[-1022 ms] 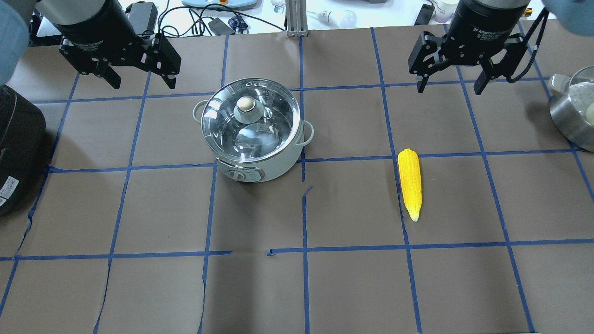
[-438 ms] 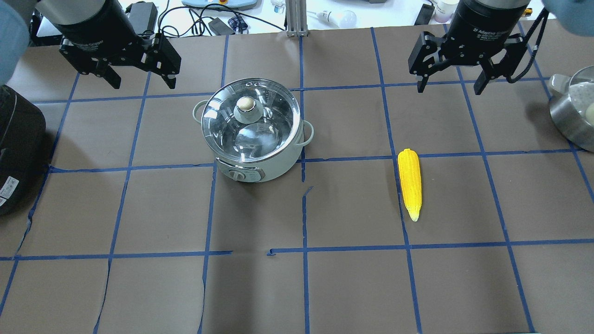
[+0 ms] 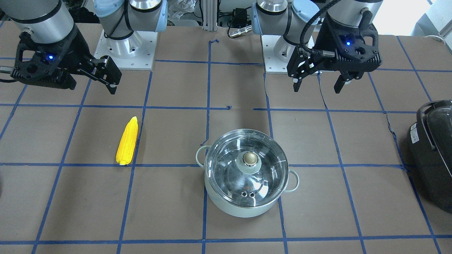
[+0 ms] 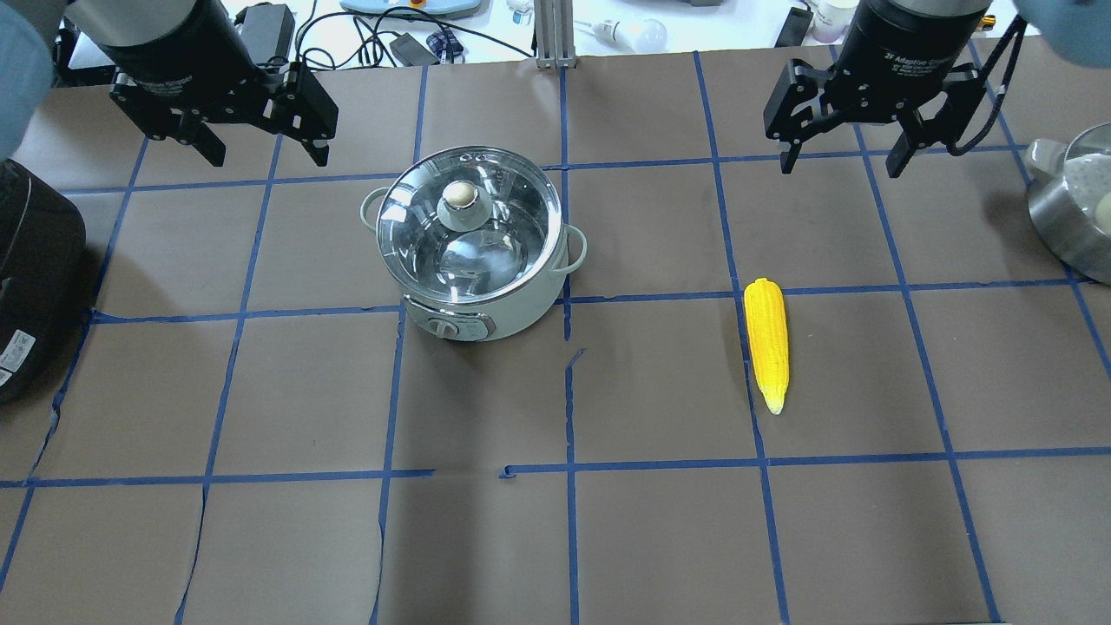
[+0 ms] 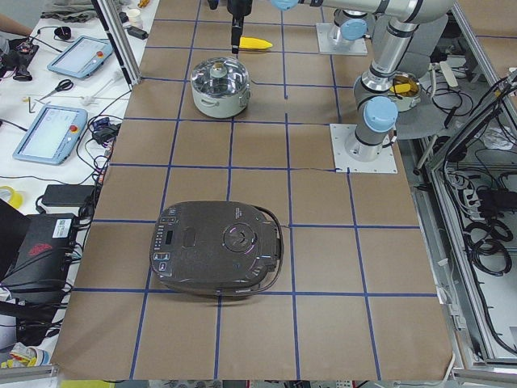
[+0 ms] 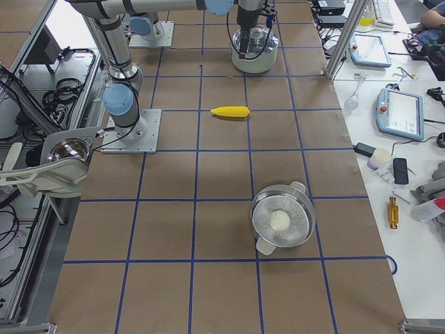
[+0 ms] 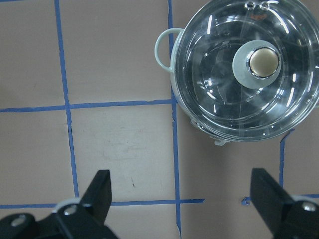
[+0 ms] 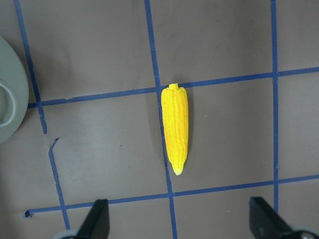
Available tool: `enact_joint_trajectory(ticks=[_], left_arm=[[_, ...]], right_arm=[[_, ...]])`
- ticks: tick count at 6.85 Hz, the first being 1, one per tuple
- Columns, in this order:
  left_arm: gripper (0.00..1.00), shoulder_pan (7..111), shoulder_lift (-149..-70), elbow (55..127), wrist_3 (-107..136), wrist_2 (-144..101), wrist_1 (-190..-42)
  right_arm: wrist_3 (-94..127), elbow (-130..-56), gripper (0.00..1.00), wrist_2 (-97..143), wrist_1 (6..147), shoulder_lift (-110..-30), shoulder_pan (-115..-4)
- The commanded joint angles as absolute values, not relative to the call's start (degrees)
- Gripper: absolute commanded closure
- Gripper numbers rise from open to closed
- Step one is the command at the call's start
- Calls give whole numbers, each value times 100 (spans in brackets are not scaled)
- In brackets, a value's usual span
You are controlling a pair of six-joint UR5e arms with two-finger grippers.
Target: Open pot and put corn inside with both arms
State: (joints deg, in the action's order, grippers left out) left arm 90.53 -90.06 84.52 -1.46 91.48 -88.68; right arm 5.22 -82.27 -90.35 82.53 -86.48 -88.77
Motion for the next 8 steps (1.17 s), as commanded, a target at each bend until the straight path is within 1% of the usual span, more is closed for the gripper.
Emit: enact_joint_trajectory(ticks=[1,3,4,5,6,7,8], left_arm=[[0,9088,-9070,8438,-132,9141,-8868],[0,9141,-9272,8263,489,9071,-8781],[0,9262,-9533,8218,832,8922,-8615],[0,9734,-9736,8218,1061,8703,-8352],[0,9895,-10034,8235,1150,8762,-8062],[0,9940,-10368,8305,1343,8693,-7459],[0,9958,-10545,8680,1327,8779,-7349]], right_arm=[[510,-8227,0,-9035,8253,-8648,-8877],[501,-8227,0,-9044,8262,-8648,-8877],[501,-8227,0,-9027,8262,-8640,-8877],[597,-8192,0,-9052,8366,-8657,-8860],[589,-8209,0,-9053,8385,-8657,-8859],[397,-8226,0,-9009,8385,-8588,-8825],[230,-8340,0,-8930,8446,-8465,-8833]])
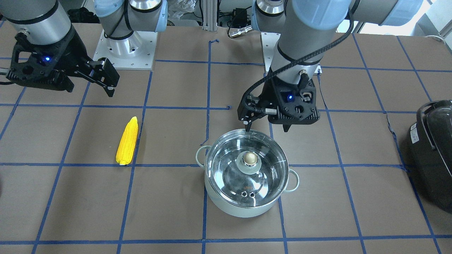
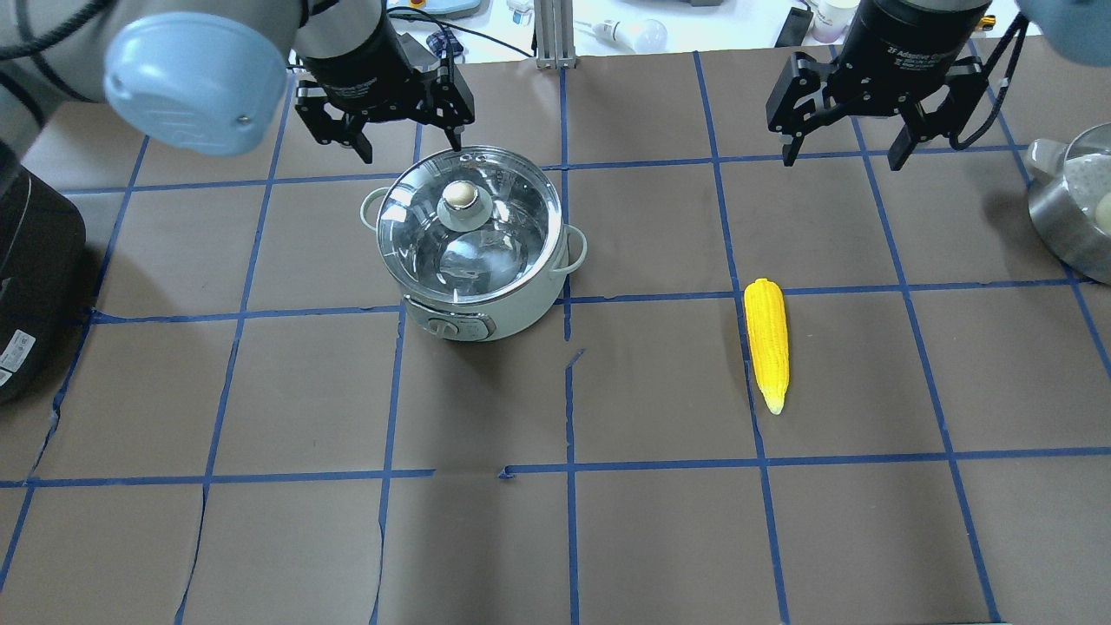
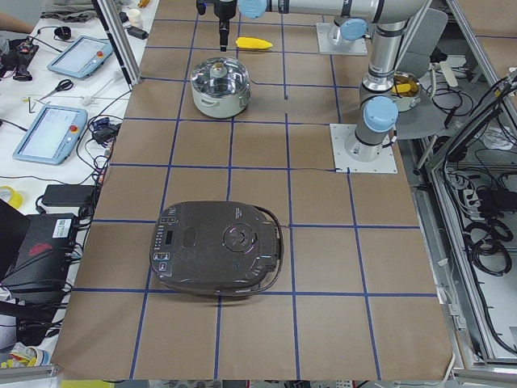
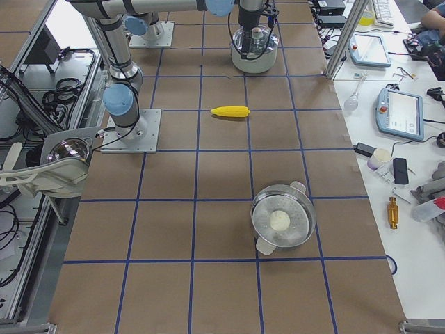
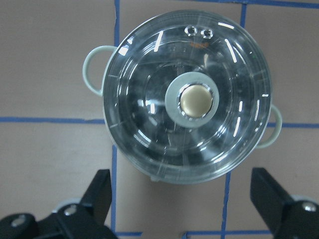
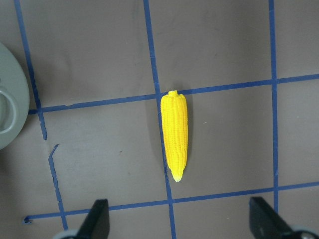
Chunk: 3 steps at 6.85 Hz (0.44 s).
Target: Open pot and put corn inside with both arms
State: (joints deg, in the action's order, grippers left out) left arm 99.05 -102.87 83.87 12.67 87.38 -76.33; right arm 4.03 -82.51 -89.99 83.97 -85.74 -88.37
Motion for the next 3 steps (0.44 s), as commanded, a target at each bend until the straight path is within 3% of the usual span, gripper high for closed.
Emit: enact_joint_trajectory(ticks=[1,3], left_arm=[[0,9958,-10616,9005,1110,8780,-6712],[0,9958,-10810,9000,1239,8763,-6425]], right_arm=[[229,-8602,0,-8999,8820,-8351,-8833],[360,-9749,0,-9026,10143,-8227,-8833]])
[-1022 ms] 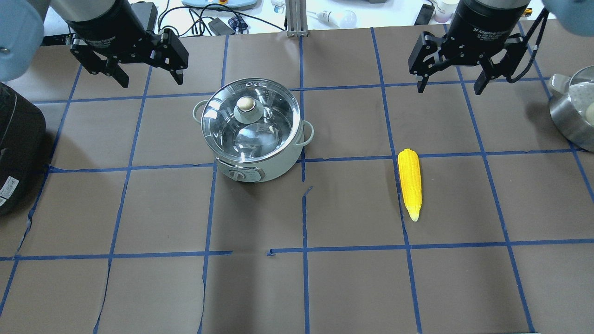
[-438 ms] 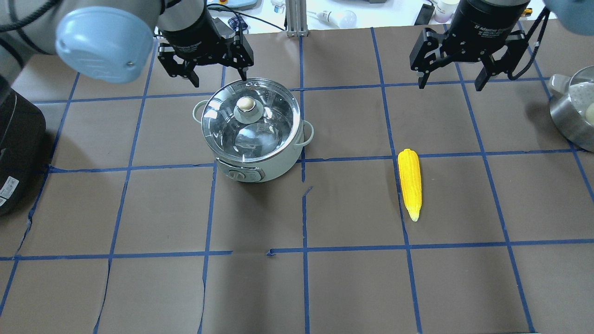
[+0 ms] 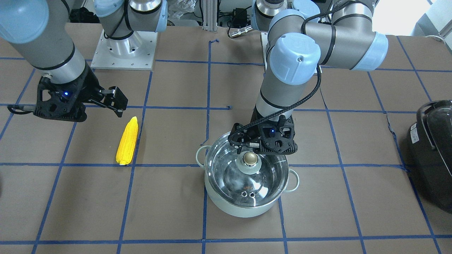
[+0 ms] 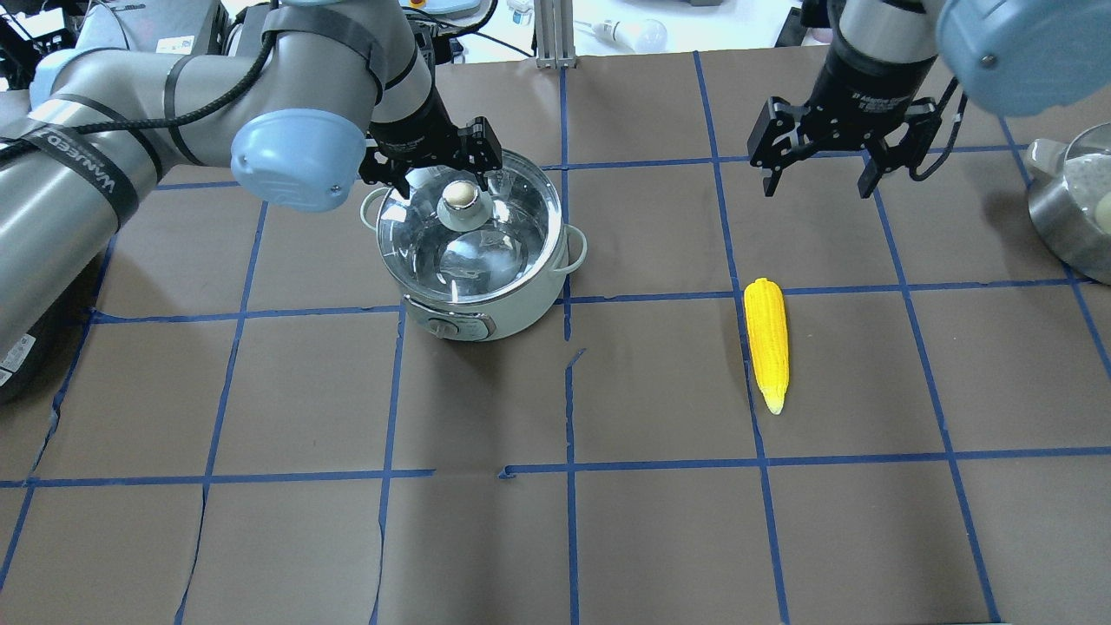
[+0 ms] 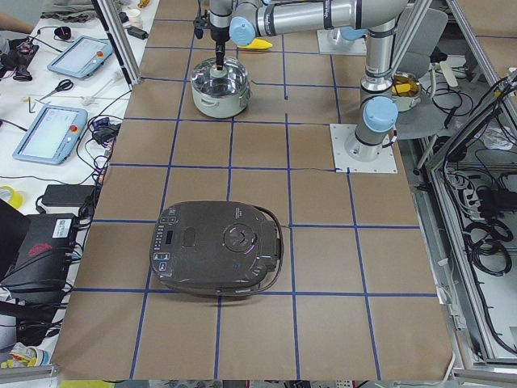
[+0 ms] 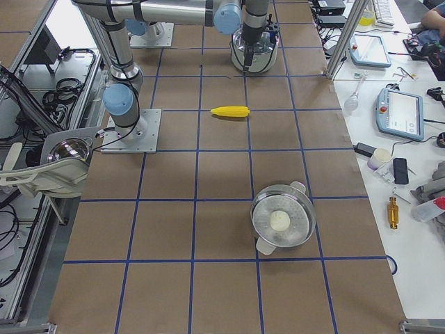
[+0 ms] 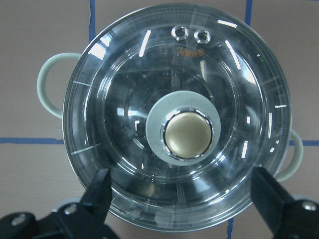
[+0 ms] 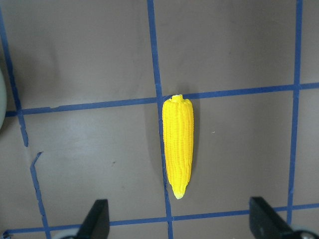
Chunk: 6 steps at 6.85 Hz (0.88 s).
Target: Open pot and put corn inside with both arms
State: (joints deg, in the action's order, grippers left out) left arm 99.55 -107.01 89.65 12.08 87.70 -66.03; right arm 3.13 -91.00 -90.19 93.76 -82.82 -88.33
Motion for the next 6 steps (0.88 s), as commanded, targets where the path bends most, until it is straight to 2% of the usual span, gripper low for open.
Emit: enact_joint_trajectory(ticks=[1,2,3,6], left_arm=[[0,9967,-10854,8991,1239,8763,-6416],[0,9967,-10907,9000,1196,8763,-6399],[0,9975,-10959,8991,1169,8745,-6311],[24,9984,-11056,9000,1125,8745,-6214]], right_arm=[[369,-10513,0,-9026,11056,-8209,-8833],[334,-11112,0,-8983,11988,-8148,-8842],[325,-11414,0,-8948,12223,-7982,-8833],[325,-11443,0,-9053,12708,-7525,-8754]])
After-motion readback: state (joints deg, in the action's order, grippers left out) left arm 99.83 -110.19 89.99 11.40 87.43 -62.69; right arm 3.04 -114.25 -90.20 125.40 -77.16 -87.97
